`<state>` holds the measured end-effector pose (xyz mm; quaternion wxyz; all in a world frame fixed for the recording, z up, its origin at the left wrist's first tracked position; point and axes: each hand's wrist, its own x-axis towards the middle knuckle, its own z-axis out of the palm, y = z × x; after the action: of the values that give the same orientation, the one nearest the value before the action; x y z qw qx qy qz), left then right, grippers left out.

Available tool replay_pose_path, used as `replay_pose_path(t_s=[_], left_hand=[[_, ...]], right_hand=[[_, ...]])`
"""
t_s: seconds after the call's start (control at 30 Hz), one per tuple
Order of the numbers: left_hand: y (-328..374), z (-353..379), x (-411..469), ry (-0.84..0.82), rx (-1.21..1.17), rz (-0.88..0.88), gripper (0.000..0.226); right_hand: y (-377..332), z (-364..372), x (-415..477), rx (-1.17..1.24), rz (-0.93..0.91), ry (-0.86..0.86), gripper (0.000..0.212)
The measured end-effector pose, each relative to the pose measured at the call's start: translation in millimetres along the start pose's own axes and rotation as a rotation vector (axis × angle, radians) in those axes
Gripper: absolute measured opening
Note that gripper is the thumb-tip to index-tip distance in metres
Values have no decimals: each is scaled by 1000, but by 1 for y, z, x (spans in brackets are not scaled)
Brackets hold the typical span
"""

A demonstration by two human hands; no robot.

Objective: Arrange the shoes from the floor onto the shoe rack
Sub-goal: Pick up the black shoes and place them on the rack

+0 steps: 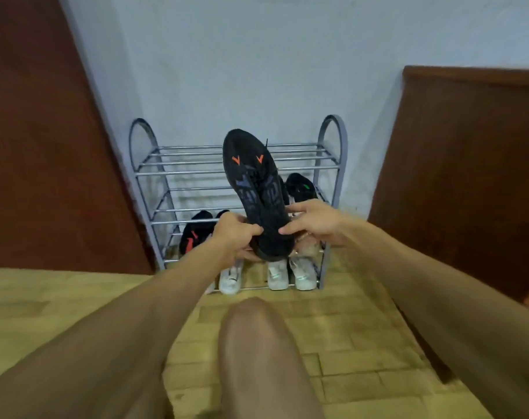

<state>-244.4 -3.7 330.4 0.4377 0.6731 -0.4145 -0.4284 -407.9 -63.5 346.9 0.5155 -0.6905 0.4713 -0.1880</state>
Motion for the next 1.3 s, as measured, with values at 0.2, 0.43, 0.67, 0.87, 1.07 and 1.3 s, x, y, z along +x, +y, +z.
replay_pose_path(t_s=[0.2,0.43,0.67,0.87,1.07,1.3], left_hand=[[-2,-95,-19,125,-83,1,23],[-69,-181,-31,236,-102,-81,21],[-197,-255,-39,317,-190,-313,37],[-311,-293,-42,417,-145,-563,26],[-391,-310,-19,378,292,-710,40],[-461,-319,15,408,409,-840,58]], right_hand=[[-86,81,21,-167,-63,52,38],[-106,200,54,-303,-39,5,39],[-63,305,100,-450,33,-137,42],[-8,375,139,-444,177,-278,49],[54,428,167,-419,289,-334,43],[123,426,185,-418,304,-387,33]])
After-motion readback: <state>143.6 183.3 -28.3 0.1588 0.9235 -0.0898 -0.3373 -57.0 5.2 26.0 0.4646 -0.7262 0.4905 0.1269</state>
